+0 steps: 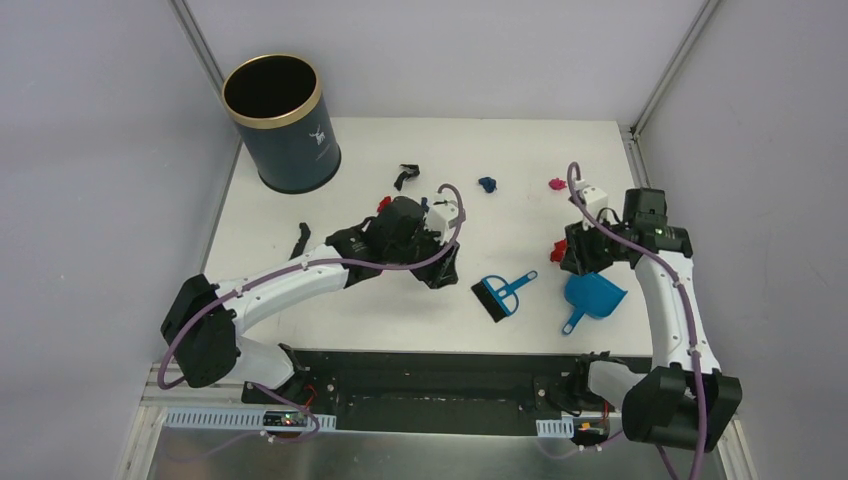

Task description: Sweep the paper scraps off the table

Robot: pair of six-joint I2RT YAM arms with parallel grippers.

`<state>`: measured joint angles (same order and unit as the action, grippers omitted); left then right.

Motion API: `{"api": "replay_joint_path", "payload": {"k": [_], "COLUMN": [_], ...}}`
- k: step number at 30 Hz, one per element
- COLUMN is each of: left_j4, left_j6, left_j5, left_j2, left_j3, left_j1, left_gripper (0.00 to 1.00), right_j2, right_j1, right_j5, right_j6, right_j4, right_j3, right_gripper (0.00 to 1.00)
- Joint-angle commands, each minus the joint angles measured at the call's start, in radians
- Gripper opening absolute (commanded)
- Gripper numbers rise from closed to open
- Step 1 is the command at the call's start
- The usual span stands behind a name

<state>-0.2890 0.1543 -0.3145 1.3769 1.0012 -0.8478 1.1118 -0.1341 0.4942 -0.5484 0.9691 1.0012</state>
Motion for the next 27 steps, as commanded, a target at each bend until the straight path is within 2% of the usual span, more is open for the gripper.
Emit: {"api": "replay_joint_path", "payload": {"k": [1, 4, 7, 10, 13, 16, 21, 27], "left_j4": [0.000, 0.039, 0.063, 0.078, 0.080, 0.080, 0.079, 0.079], "left_j6": [0.199, 0.329, 0.375, 0.380, 0.378, 0.371, 0.380, 0.411], "left_j5": [0.140, 0.142, 0.099, 0.107, 0.114, 0.110, 0.113, 0.118], "left_j2": [-0.011, 0.001, 0.029, 0.023, -0.005, -0.032, -0.057, -0.081], "left_j3": [0.020, -0.042, -0.079, -0.107, -0.123, -0.142, -0.177, -0.205], "left_j1": [-0.040, -0.043, -0.047, -0.063, -0.065, -0.066, -0.066, -0.066], "left_gripper": [0.52, 0.51, 0.48, 0.48, 0.48, 0.48, 0.48, 0.48], "right_j2": [0.007, 0.110, 0.233, 0.316, 0.343, 0.371, 0.468, 0.599], "right_j1": [0.108, 0.184, 0.241, 0.272, 0.272, 0.280, 0.286, 0.289], "right_j5": [-0.025, -0.041, -0.051, -0.024, 0.058, 0.051, -0.029, -0.026], "right_j6": [-0.107, -0.091, -0.109, -0.270, -0.537, -0.695, -0.803, -0.811], "right_j4": [0.020, 0.011, 0.014, 0.059, 0.125, 0.129, 0.113, 0.076], "right_j3": [-0.023, 0.024, 0.084, 0.127, 0.126, 0.131, 0.186, 0.219], "right_gripper": [0.44, 0.42, 0.37, 0.28, 0.28, 0.30, 0.31, 0.32]}}
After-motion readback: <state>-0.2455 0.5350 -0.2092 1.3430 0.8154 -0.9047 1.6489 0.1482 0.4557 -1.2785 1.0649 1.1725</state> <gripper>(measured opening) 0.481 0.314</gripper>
